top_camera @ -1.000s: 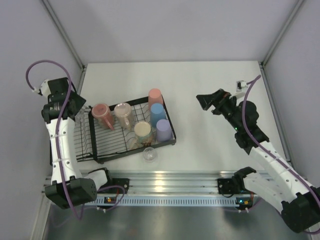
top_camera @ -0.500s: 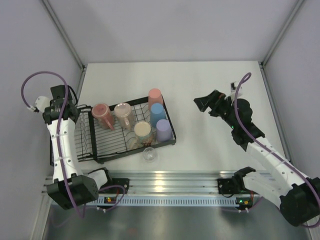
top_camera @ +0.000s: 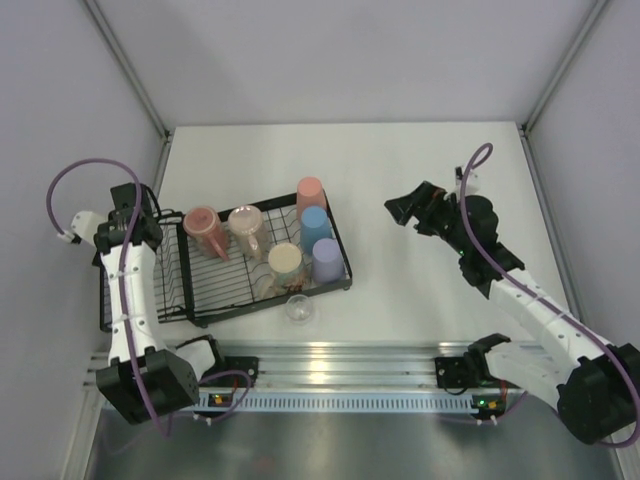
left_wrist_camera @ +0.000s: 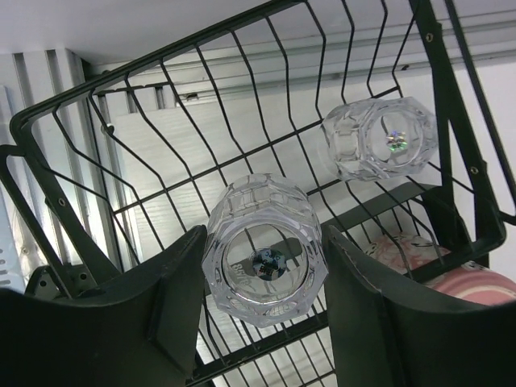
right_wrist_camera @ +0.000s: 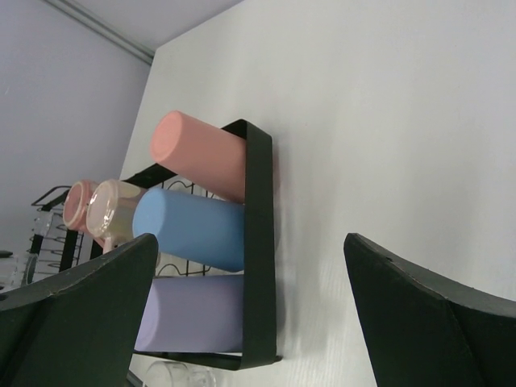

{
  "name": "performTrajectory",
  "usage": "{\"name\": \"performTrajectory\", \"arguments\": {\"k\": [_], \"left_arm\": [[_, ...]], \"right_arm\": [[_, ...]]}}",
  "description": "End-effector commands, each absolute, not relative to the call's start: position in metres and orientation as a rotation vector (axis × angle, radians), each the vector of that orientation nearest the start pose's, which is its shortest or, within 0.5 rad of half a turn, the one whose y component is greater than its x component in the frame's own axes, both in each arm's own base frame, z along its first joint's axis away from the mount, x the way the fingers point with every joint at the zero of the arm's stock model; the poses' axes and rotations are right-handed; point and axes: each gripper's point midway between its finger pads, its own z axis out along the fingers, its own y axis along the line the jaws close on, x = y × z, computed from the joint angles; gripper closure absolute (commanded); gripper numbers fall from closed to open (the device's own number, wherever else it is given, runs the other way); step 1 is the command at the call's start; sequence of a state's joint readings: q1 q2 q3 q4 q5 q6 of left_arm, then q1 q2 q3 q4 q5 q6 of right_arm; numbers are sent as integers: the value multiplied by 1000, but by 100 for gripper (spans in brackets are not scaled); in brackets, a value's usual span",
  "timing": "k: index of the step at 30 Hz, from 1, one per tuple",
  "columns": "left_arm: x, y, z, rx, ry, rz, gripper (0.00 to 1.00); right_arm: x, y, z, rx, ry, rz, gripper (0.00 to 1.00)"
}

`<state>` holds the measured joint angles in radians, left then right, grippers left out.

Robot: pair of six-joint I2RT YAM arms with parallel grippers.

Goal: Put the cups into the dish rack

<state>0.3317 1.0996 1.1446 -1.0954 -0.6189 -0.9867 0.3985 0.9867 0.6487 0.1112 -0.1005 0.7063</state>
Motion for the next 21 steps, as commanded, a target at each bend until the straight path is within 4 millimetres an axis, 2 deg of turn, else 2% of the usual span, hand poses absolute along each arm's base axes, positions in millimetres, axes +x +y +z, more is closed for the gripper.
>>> {"name": "performTrajectory", "arguments": {"k": [1, 13, 15, 21], "left_arm": [[206, 156, 205, -1660, 1684, 521, 100], [214, 169, 196, -1640, 1670, 602, 100], [216, 172, 195, -1637, 1664, 615, 96], [226, 174, 187, -1629, 1656, 594, 92]], "right_arm": [[317, 182, 243, 185, 1827, 875, 1], [318, 182, 243, 171, 1832, 861, 0], [317, 182, 243, 163, 1834, 861, 0], [318, 181, 245, 151, 1831, 851, 1]]}}
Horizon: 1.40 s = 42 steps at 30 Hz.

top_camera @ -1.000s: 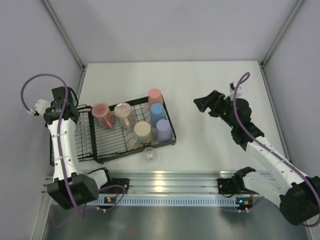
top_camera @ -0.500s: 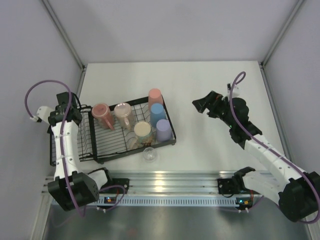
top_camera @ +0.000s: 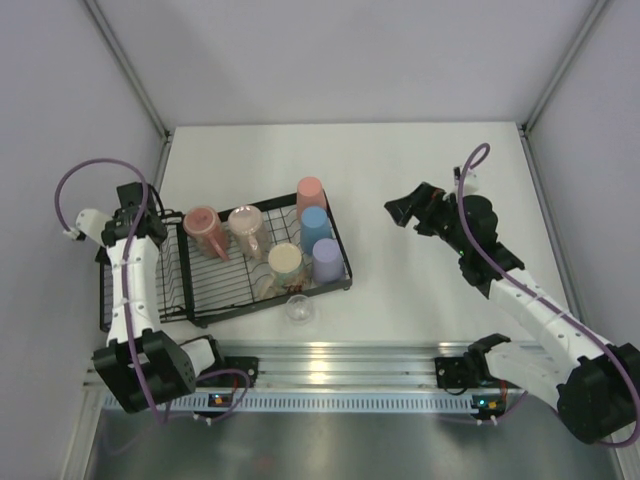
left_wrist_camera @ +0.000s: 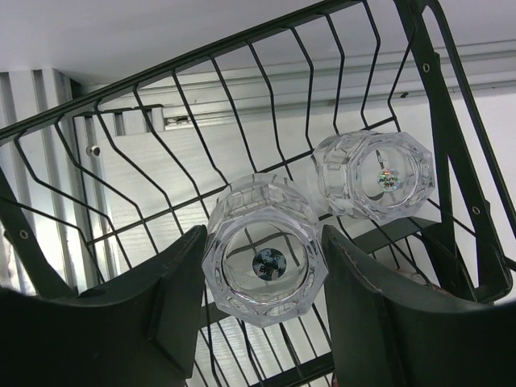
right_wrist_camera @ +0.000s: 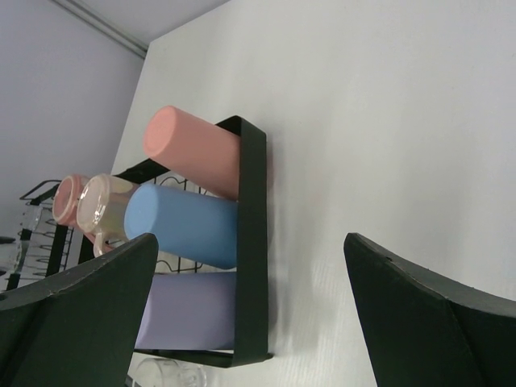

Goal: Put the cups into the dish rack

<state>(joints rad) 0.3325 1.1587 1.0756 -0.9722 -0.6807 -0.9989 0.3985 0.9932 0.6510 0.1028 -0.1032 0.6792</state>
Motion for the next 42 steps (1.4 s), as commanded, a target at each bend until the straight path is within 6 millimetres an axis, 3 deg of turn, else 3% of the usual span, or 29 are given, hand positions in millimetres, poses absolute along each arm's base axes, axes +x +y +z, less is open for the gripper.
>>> {"name": "performTrajectory", "arguments": {"k": [1, 12, 19, 24, 30, 38, 42], "left_arm": [[228, 174, 186, -1625, 1653, 586, 92], [235, 176, 163, -1645, 1677, 606, 93], [235, 178, 156, -1656, 1673, 627, 84], [234, 178, 151, -1662, 1681, 631, 59], [235, 177, 151, -1664, 1683, 623, 55], [235, 176, 157, -1653, 1680, 604, 29], [238, 174, 155, -1651, 1697, 587, 24]], "right_arm": [[318, 181, 246, 147, 1831, 848, 1], [320, 181, 242, 138, 1848, 829, 1], [323, 183, 239, 137, 1862, 829, 1], [323, 183, 236, 134, 1871, 826, 1], [323, 183, 236, 128, 1875, 819, 1], [318, 192, 235, 52, 1907, 846, 1], [310, 201, 239, -31, 1910, 894, 1]]}}
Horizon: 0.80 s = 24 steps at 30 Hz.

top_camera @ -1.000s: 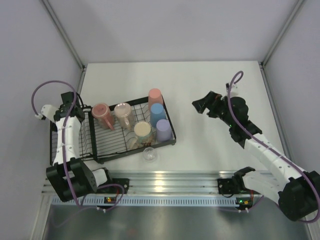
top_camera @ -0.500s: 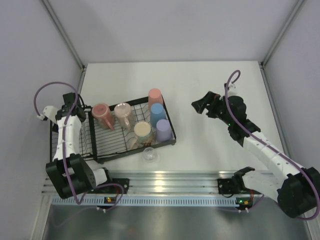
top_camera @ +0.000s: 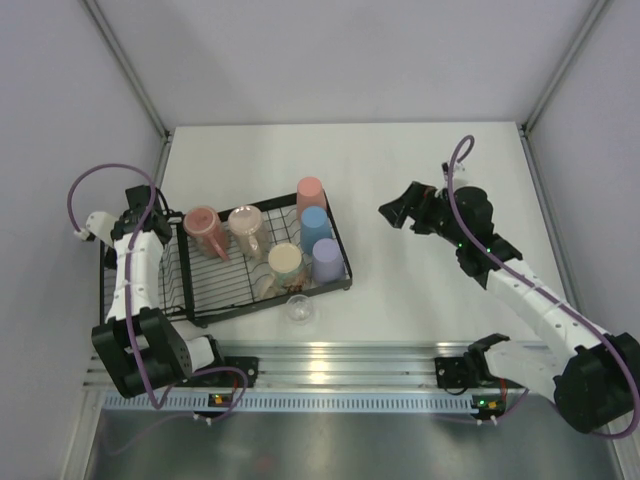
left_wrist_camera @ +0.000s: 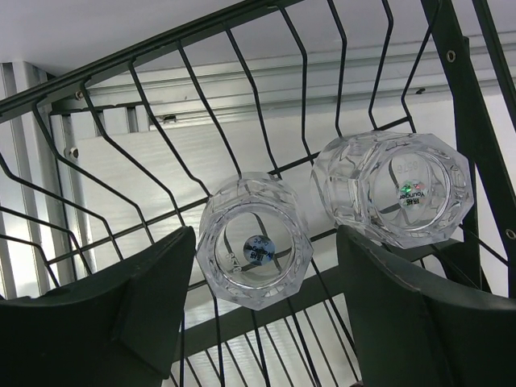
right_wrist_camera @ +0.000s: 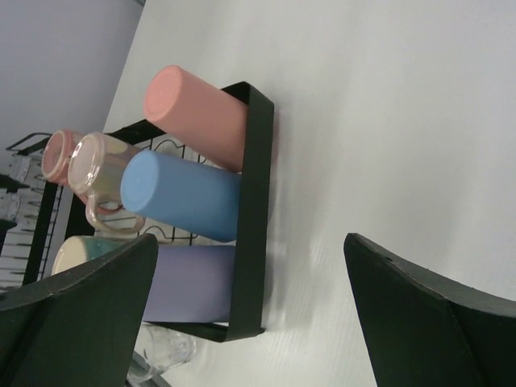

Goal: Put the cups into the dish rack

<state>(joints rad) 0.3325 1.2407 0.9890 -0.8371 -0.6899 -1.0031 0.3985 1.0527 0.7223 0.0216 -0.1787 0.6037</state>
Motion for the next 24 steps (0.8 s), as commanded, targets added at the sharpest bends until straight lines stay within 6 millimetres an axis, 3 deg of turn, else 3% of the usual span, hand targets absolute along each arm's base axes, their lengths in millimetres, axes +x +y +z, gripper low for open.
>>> {"name": "performTrajectory", "arguments": {"k": [1, 6, 11, 17, 24], "left_arm": [[238, 173, 156, -1651, 1696, 579, 23], [241, 171, 169, -1629, 1682, 538, 18], [247, 169, 200, -1593, 1624, 456, 14], [253, 159, 218, -1575, 1599, 337, 10], [269, 145, 263, -1447, 1616, 186, 10]], "right_arm": [[307, 205, 242, -69, 1895, 914, 1], [297, 206, 233, -68, 1960, 871, 8], [280, 217, 219, -103, 2047, 764, 15], [243, 253, 185, -114, 2128, 802, 31], [219, 290, 179, -95, 2134, 788, 50]]}}
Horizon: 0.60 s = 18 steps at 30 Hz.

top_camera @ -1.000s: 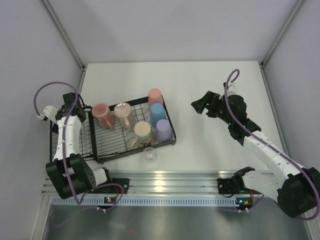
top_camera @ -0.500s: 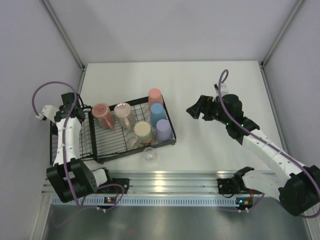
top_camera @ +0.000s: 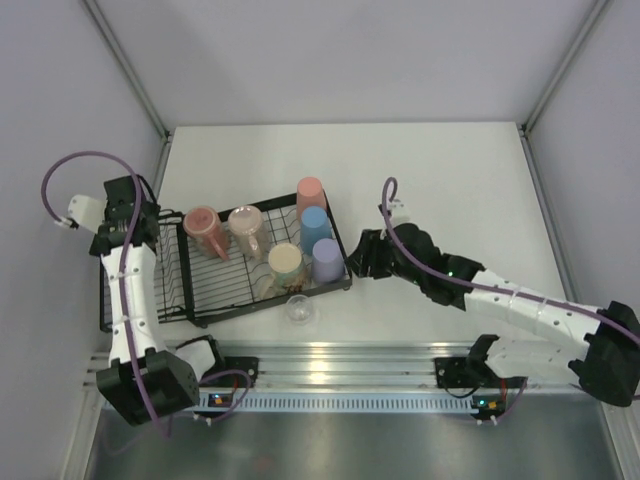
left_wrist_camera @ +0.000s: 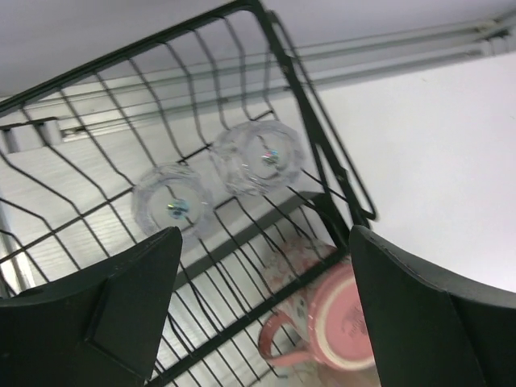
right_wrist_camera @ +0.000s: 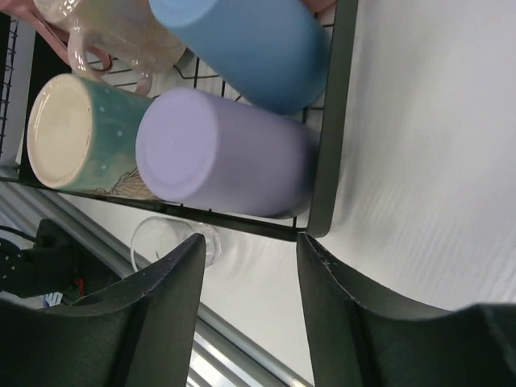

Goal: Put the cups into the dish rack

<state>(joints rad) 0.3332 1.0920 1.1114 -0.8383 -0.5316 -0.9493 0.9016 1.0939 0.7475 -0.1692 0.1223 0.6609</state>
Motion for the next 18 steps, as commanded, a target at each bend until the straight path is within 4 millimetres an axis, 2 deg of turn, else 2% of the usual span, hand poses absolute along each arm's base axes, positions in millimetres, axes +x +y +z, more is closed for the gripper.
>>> {"name": "performTrajectory", "arguments": {"k": [1, 2, 3, 4, 5, 6, 9, 10, 13, 18], "left_arm": [[273, 140, 268, -1409, 1640, 155, 10], [278, 135, 273, -1376, 1657, 115, 10], [291, 118, 283, -1296, 1699, -10, 10], [295, 110, 289, -1218, 1733, -53, 10], [299, 102, 292, -1177, 1747, -103, 10], [307, 86, 300, -1099, 1761, -211, 11], [312, 60, 309, -960, 1779, -356, 12], [312, 55, 312, -933, 1779, -386, 12], [312, 38, 322, -861, 1762, -486, 12], [309, 26, 320, -832, 1763, -558, 12]], "right_arm": [[215, 294, 176, -97, 2147, 781, 51], [208, 303, 168, -116, 2173, 775, 53], [207, 310, 173, -113, 2169, 779, 54], [205, 315, 162, -126, 2197, 751, 55], [197, 327, 168, -153, 2191, 773, 55], [194, 332, 166, -165, 2192, 759, 55], [171, 360, 152, -264, 2233, 728, 58], [173, 361, 156, -257, 2225, 726, 58], [161, 378, 139, -294, 2265, 697, 62], [140, 399, 124, -321, 2320, 703, 63]]}}
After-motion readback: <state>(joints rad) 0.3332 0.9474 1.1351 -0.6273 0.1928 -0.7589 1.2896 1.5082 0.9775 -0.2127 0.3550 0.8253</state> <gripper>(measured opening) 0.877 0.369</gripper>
